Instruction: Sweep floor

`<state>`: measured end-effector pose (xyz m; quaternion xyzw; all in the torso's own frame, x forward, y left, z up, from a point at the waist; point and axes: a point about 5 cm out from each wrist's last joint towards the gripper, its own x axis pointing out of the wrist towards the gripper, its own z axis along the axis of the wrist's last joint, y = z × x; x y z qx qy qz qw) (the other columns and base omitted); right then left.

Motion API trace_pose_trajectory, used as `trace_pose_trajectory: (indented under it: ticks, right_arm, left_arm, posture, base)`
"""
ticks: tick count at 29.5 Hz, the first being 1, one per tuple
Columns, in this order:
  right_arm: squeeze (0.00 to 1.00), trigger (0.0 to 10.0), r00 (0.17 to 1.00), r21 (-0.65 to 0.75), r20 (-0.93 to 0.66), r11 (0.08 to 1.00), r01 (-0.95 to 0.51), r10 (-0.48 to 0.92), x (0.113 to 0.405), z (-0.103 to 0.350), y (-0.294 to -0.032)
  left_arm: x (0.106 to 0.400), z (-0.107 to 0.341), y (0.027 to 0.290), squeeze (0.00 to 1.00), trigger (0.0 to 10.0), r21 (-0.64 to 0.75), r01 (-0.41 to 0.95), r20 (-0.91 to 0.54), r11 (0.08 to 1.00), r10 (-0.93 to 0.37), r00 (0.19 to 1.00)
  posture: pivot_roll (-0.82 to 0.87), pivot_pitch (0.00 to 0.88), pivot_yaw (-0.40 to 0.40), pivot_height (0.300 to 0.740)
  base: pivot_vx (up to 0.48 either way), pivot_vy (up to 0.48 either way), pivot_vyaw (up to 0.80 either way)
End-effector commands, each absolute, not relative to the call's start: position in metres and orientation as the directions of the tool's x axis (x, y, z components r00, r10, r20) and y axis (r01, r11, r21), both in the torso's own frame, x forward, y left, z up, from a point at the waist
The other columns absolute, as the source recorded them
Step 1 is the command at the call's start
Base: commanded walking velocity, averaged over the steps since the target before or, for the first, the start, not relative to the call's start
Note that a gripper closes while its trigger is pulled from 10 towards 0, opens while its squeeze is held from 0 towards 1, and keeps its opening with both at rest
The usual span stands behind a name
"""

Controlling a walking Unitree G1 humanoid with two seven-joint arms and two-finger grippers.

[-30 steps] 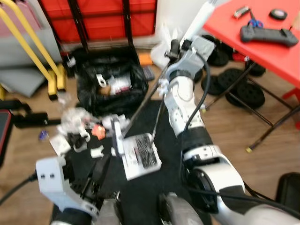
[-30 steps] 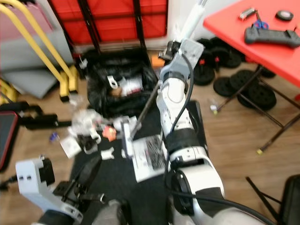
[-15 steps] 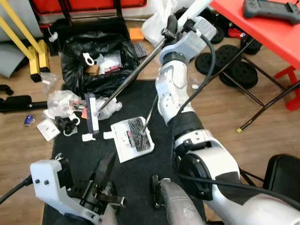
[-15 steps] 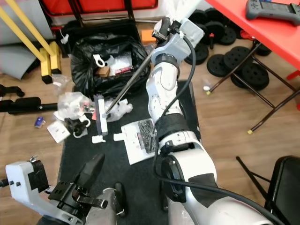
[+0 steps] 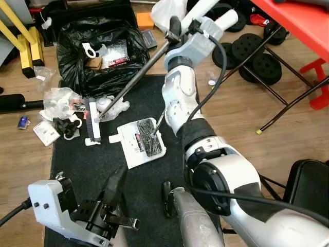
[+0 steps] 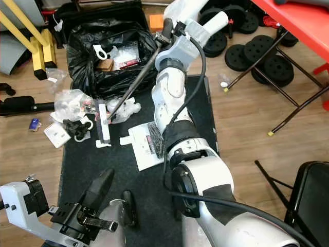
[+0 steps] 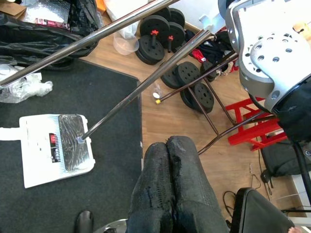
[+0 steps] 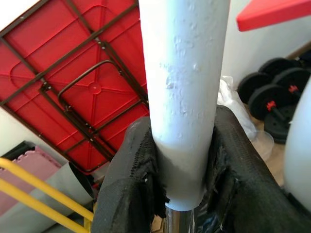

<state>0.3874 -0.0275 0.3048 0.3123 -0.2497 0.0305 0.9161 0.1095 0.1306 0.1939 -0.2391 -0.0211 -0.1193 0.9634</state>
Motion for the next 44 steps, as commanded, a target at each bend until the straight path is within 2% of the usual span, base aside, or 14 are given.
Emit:
trace_pose_trajectory:
  ticks: [1, 10, 13, 15, 18, 21, 26, 28, 30, 35, 38, 44]
  right_arm:
    - [0.0, 10.0, 0.866, 0.581, 0.498, 0.754, -0.305, -0.033, 0.372, 0.308, 0.01]
    - [0.0, 10.0, 0.832, 0.579, 0.554, 0.724, -0.376, -0.012, 0.364, 0.328, 0.023]
    - [0.0, 10.0, 0.814, 0.625, 0.58, 0.654, -0.426, -0.025, 0.359, 0.355, 0.028]
    - [0.0, 10.0, 0.814, 0.625, 0.58, 0.654, -0.426, -0.025, 0.359, 0.355, 0.028]
    - [0.0, 10.0, 0.812, 0.652, 0.583, 0.598, -0.466, -0.002, 0.352, 0.366, 0.039]
    - [0.0, 10.0, 0.812, 0.652, 0.583, 0.598, -0.466, -0.002, 0.352, 0.366, 0.039]
    - [0.0, 10.0, 0.826, 0.615, 0.556, 0.621, -0.485, 0.094, 0.342, 0.335, 0.065]
    - [0.0, 10.0, 0.826, 0.615, 0.556, 0.621, -0.485, 0.094, 0.342, 0.335, 0.065]
    - [0.0, 10.0, 0.804, 0.585, 0.578, 0.617, -0.526, 0.137, 0.333, 0.329, 0.077]
    - [0.0, 10.0, 0.793, 0.574, 0.59, 0.613, -0.544, 0.151, 0.33, 0.329, 0.081]
    - [0.0, 10.0, 0.753, 0.523, 0.62, 0.599, -0.606, 0.221, 0.319, 0.323, 0.096]
    - [0.0, 10.0, 0.717, 0.487, 0.647, 0.583, -0.65, 0.26, 0.311, 0.323, 0.104]
  left_arm:
    - [0.106, 0.19, 0.13, 0.0, 10.0, -0.454, 0.223, 0.062, 0.863, -0.219, 0.974]
    - [0.105, 0.191, 0.128, 0.0, 10.0, -0.456, 0.226, 0.075, 0.861, -0.216, 0.974]
    - [0.106, 0.192, 0.127, 0.0, 10.0, -0.458, 0.225, 0.081, 0.86, -0.212, 0.974]
    - [0.106, 0.192, 0.127, 0.0, 10.0, -0.458, 0.225, 0.081, 0.86, -0.212, 0.974]
    - [0.107, 0.192, 0.127, 0.0, 10.0, -0.459, 0.224, 0.082, 0.86, -0.21, 0.974]
    - [0.107, 0.192, 0.127, 0.0, 10.0, -0.459, 0.224, 0.082, 0.86, -0.21, 0.974]
    - [0.108, 0.193, 0.128, 0.0, 10.0, -0.458, 0.225, 0.082, 0.86, -0.211, 0.974]
    - [0.108, 0.193, 0.128, 0.0, 10.0, -0.458, 0.225, 0.082, 0.86, -0.211, 0.974]
    - [0.107, 0.193, 0.127, 0.0, 10.0, -0.458, 0.225, 0.085, 0.86, -0.21, 0.974]
    - [0.107, 0.193, 0.127, 0.0, 10.0, -0.459, 0.226, 0.086, 0.859, -0.21, 0.974]
    - [0.106, 0.193, 0.126, 0.0, 10.0, -0.46, 0.226, 0.09, 0.859, -0.209, 0.974]
    - [0.106, 0.194, 0.126, 0.0, 10.0, -0.46, 0.227, 0.092, 0.858, -0.208, 0.974]
  posture:
    - [-0.03, 0.496, -0.129, 0.74]
    - [-0.03, 0.489, -0.143, 0.74]
    - [-0.04, 0.483, -0.146, 0.74]
    - [-0.04, 0.483, -0.146, 0.74]
    - [-0.04, 0.475, -0.146, 0.74]
    - [-0.04, 0.475, -0.146, 0.74]
    - [-0.04, 0.474, -0.147, 0.74]
    - [-0.04, 0.474, -0.147, 0.74]
    - [-0.03, 0.473, -0.148, 0.74]
    - [-0.04, 0.474, -0.152, 0.74]
    - [-0.04, 0.474, -0.152, 0.74]
    - [-0.04, 0.475, -0.156, 0.74]
  base:
    - [0.0, 0.0, 0.0]
    - [0.0, 0.0, 0.0]
    - [0.0, 0.0, 0.0]
    - [0.0, 0.0, 0.0]
    - [0.0, 0.0, 0.0]
    - [0.0, 0.0, 0.0]
    - [0.0, 0.0, 0.0]
    - [0.0, 0.0, 0.0]
    - [0.0, 0.0, 0.0]
    - [0.0, 0.0, 0.0]
    - [0.0, 0.0, 0.0]
    - [0.0, 0.0, 0.0]
